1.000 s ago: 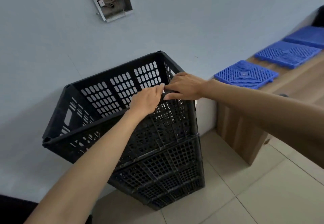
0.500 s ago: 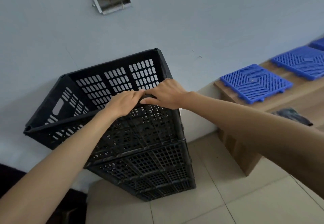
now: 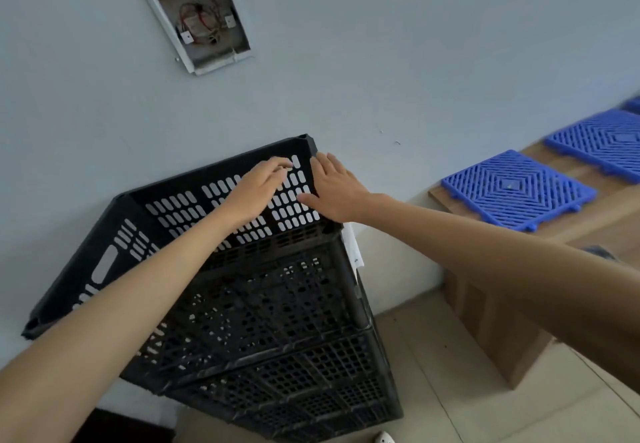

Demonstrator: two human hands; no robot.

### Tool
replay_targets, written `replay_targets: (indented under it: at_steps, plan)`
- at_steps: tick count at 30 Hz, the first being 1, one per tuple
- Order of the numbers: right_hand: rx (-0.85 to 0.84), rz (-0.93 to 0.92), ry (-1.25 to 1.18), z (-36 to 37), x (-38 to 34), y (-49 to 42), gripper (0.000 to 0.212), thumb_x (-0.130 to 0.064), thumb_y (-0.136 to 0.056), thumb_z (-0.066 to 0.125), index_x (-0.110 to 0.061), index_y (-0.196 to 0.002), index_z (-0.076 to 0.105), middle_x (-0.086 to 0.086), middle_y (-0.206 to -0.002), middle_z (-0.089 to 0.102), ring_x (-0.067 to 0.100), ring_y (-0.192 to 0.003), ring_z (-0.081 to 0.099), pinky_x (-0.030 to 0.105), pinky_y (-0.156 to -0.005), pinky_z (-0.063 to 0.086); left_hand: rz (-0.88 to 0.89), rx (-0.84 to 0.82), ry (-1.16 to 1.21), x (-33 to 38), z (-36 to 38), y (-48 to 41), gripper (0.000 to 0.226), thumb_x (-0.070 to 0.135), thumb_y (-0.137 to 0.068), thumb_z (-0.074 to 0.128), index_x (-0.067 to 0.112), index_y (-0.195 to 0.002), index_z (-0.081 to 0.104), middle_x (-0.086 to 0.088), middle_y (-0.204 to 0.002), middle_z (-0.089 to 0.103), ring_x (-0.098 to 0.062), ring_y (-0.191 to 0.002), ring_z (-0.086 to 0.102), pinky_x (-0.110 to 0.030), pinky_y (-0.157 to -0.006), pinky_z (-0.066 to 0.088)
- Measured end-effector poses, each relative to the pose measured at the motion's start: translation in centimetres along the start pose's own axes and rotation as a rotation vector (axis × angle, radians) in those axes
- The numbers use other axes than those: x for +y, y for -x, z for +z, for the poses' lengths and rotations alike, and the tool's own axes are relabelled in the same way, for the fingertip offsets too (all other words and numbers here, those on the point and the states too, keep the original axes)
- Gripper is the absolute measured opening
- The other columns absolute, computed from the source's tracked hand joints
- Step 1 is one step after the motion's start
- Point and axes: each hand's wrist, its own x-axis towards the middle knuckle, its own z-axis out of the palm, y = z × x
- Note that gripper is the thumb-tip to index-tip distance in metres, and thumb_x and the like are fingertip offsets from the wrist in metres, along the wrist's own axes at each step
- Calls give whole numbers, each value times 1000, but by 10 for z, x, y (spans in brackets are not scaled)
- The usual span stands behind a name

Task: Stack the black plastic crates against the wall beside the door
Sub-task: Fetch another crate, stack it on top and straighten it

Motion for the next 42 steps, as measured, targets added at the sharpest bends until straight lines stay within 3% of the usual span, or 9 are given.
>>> replay_targets:
  at_steps: [3, 10, 15, 23, 31, 34, 36, 40, 42]
  plan:
    - [-30, 88, 28, 4, 4, -30, 87, -47, -98, 39, 2, -150, -10, 18, -159, -15, 31, -147, -17, 45, -121, 5, 96, 3, -47, -4, 5, -62, 36, 33, -103, 35, 28, -137, 45, 2, -133, 49, -8, -121, 45, -25, -100, 33]
    - [-125, 189, -3, 6, 12, -102, 87, -39, -98, 42, 2, -149, -15, 19, -158, -18, 33, -147, -15, 48, -120, 6, 150, -42, -209, -54, 14, -167, 35, 24, -103, 36, 18, -134, 52, -4, -134, 55, -19, -127, 48, -36, -110, 36]
    - [-106, 135, -9, 18, 21, -116, 88, -42, -96, 42, -1, -150, -15, 15, -159, -20, 30, -147, -14, 49, -119, 13, 246, 131, -112, -77, 28, -183, 36, 28, -102, 41, 23, -135, 52, 0, -132, 46, -15, -119, 50, -34, -104, 42]
    - [-96, 136, 44, 20, 21, -119, 89, -37, -94, 45, -2, -151, -13, 11, -160, -16, 27, -149, -9, 47, -118, 18, 212, 162, -456, -97, 48, -176, 46, 35, -104, 28, 26, -148, 32, 6, -147, 45, -15, -132, 45, -39, -103, 33]
    - [-115, 104, 88, 15, 21, -115, 86, -36, -94, 42, 0, -150, -13, 14, -159, -17, 30, -147, -14, 48, -119, 11, 188, -152, -473, -94, 18, -177, 63, 32, -100, 44, 30, -154, 13, -2, -155, 33, -24, -139, 36, -46, -111, 33]
    - [-117, 12, 163, 12, 21, -116, 83, -36, -95, 41, -2, -151, -9, 14, -160, -15, 32, -147, -16, 50, -120, 4, 190, -146, -495, -101, -3, -158, 63, 38, -100, 43, 29, -154, 12, -3, -155, 32, -24, -138, 37, -47, -111, 35]
    - [-91, -105, 208, 9, 18, -122, 78, -35, -95, 45, -5, -152, 3, 13, -161, -4, 32, -148, -8, 49, -120, 6, 151, -85, -497, -113, -20, -136, 61, 39, -100, 41, 29, -153, 13, -1, -156, 30, -22, -139, 35, -46, -113, 33]
    - [-14, -367, 220, -2, -1, -141, 53, -26, -93, 46, -17, -143, 34, 6, -139, 49, 28, -129, 44, 44, -104, 37, 79, -31, -576, -148, -58, -85, 57, 33, -100, 42, 26, -152, 20, -1, -154, 33, -22, -137, 38, -44, -113, 35]
    - [2, -465, 259, -5, -16, -152, 48, -24, -94, 44, -19, -141, 38, 4, -132, 55, 26, -121, 50, 42, -98, 42, 35, -14, -609, -167, -79, -58, 55, 31, -101, 42, 25, -152, 22, -1, -153, 34, -23, -135, 39, -44, -111, 36]
